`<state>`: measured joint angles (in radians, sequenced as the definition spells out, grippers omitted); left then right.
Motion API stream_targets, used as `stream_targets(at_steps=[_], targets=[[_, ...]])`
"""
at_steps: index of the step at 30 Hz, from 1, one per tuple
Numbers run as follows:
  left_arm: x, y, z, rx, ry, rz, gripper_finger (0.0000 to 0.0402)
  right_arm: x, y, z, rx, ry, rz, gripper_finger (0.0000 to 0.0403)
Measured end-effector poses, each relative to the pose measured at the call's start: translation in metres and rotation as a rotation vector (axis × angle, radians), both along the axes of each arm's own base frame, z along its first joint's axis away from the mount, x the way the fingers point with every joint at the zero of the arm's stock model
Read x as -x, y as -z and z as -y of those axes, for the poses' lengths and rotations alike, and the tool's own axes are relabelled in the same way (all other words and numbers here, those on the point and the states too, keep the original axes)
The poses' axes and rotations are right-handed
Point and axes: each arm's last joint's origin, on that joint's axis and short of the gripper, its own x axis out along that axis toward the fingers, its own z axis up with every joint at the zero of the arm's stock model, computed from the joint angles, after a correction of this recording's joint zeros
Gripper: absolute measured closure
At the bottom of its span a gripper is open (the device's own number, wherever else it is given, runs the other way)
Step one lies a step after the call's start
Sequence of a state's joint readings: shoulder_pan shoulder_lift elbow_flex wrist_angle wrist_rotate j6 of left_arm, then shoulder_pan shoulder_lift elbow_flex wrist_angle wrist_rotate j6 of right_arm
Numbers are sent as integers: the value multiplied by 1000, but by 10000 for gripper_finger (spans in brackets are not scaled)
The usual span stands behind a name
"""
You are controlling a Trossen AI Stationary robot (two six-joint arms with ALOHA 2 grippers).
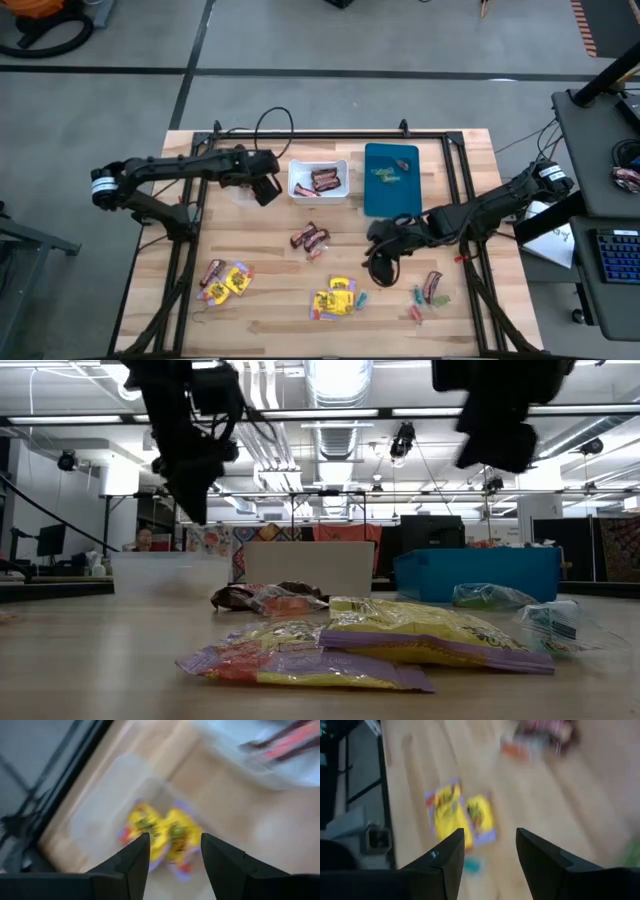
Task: Sort candy
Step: Put the brown chocolate into the white bin
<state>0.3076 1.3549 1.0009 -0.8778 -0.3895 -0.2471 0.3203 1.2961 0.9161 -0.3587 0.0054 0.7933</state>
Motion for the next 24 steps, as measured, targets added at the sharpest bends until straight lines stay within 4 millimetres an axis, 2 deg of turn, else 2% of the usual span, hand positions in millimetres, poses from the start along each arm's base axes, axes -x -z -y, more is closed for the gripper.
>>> stream_targets(at_steps=[12, 16, 20, 24], targets=[[-29, -32, 56, 22, 260, 173, 247, 35, 20, 5, -191, 199, -539, 265], [-33, -40, 76, 31, 369, 207, 247, 44, 17, 1, -241, 189, -661, 274], [-38, -44, 96, 88, 553, 237, 247, 52, 10, -7, -287, 198, -783, 277], [-40, -45, 112, 127, 673, 267, 247, 64, 5, -16, -267, 209, -891, 278]])
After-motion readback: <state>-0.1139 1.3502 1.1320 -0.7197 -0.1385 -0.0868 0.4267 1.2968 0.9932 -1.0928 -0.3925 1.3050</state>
